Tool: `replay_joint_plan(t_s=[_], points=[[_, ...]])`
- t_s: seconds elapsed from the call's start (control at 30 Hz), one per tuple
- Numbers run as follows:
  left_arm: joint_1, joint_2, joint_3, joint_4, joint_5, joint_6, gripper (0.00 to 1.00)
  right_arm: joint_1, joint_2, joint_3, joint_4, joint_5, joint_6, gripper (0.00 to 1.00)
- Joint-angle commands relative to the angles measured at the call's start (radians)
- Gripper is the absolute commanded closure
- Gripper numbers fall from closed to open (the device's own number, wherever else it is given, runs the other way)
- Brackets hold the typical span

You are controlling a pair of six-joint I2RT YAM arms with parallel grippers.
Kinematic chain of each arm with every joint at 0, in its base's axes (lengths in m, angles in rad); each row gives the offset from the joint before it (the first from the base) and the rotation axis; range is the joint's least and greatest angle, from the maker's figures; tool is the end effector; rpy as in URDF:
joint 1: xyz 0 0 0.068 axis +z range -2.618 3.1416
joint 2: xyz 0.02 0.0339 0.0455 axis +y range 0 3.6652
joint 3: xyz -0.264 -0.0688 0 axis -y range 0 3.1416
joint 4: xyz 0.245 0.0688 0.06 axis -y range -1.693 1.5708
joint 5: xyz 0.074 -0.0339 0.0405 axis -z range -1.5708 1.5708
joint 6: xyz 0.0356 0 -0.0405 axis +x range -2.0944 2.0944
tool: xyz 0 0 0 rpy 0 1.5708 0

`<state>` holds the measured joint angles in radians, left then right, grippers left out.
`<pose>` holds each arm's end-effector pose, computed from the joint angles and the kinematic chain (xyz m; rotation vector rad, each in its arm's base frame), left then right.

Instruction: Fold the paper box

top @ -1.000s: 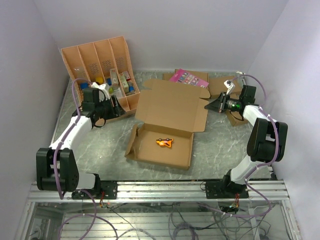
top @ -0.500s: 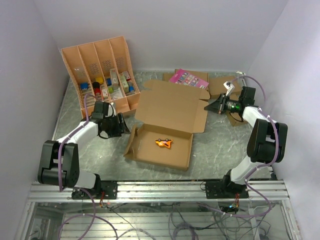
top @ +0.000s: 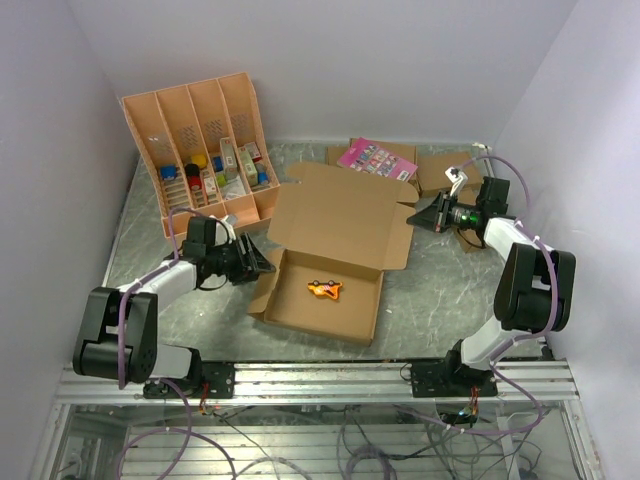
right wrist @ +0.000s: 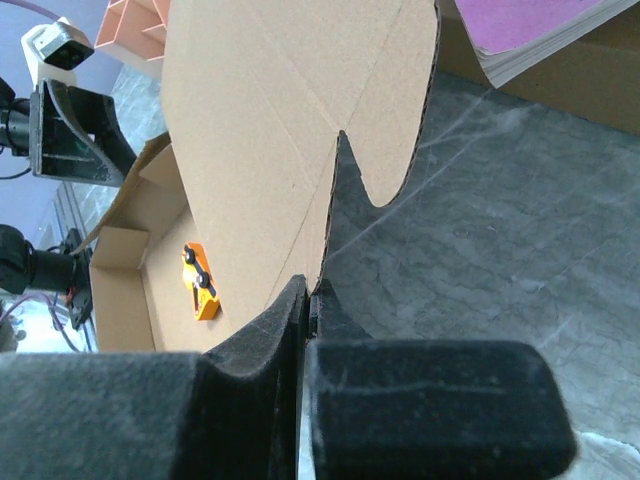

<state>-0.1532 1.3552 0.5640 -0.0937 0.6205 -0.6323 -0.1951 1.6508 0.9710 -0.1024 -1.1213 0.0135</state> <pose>0.2376 -0.0576 0.1596 -0.3185 2.5227 -1.0935 0.3327 -0.0331 0.2062 -0.3126 2.0512 1.1795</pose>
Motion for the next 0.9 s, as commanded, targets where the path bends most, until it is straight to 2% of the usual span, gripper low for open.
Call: replay_joint_plan(t_s=[0.0,0.17,0.37,0.47,0.67,0.87], points=[[0.000,-0.018,-0.043,0.171,0.137,-0.099,0.34,0.013,-0.035,-0.021,0.010,0.010,-0.027,1.00],[0.000,-0.031,-0.050,0.183,0.154,-0.107,0.34,0.017,-0.040,-0.028,0.015,0.015,-0.026,1.00],[-0.009,-0.057,-0.003,0.022,0.105,-0.014,0.33,0.026,-0.044,-0.032,0.023,0.025,-0.017,1.00],[-0.049,-0.055,0.029,-0.072,0.036,0.033,0.33,0.030,-0.048,-0.035,0.032,0.031,-0.011,1.00],[-0.141,-0.055,0.067,-0.155,-0.078,0.049,0.32,0.035,-0.056,-0.044,0.044,0.039,-0.002,1.00],[-0.229,-0.028,0.119,-0.274,-0.269,0.077,0.33,0.040,-0.061,-0.051,0.054,0.041,0.006,1.00]])
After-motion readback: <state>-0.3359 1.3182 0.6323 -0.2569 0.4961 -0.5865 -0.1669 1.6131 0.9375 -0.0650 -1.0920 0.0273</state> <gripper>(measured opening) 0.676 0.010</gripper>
